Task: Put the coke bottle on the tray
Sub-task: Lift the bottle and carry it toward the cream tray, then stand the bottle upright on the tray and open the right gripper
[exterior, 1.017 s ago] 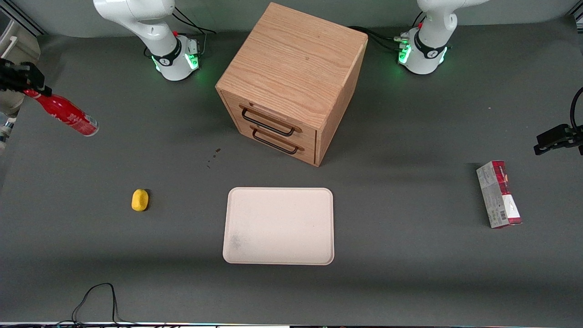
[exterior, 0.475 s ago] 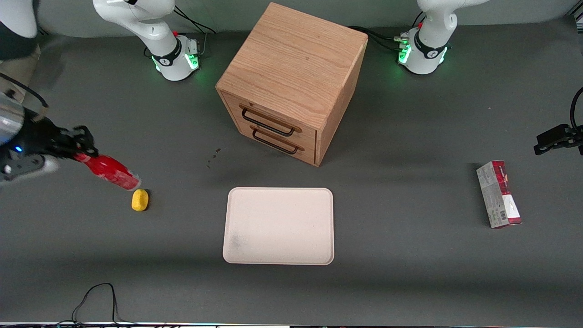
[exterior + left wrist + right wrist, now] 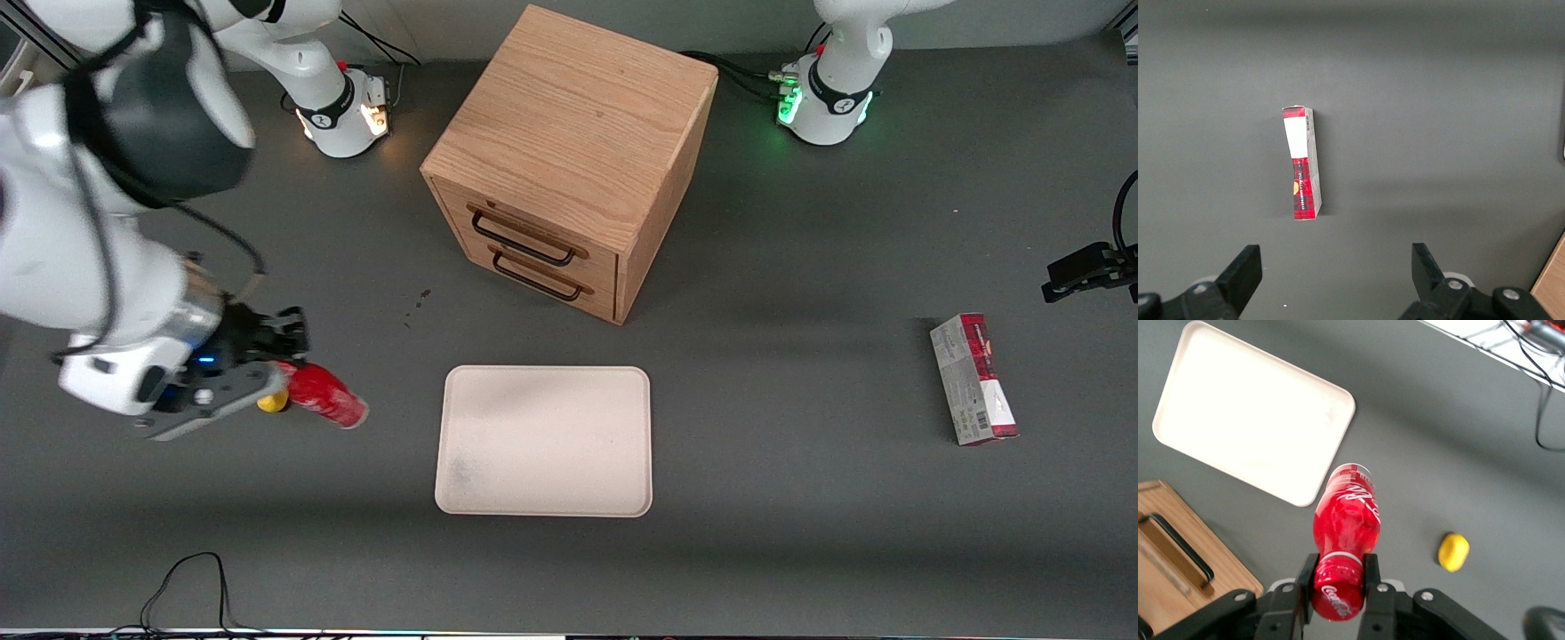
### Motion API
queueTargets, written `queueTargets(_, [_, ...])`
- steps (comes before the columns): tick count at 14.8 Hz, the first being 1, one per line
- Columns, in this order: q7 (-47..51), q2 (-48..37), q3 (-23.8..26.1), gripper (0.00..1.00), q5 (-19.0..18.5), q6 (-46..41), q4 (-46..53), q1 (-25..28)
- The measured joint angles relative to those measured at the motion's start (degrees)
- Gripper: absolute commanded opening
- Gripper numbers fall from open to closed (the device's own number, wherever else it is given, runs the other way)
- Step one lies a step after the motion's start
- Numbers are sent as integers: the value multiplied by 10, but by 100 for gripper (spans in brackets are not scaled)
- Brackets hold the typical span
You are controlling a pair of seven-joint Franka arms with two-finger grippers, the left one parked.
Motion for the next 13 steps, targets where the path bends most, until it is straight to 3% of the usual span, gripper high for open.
queueTargets(4, [30,32,1,0,-3,33,16,44])
queueTargets(13, [32,113,0,0,-3,113,19,53])
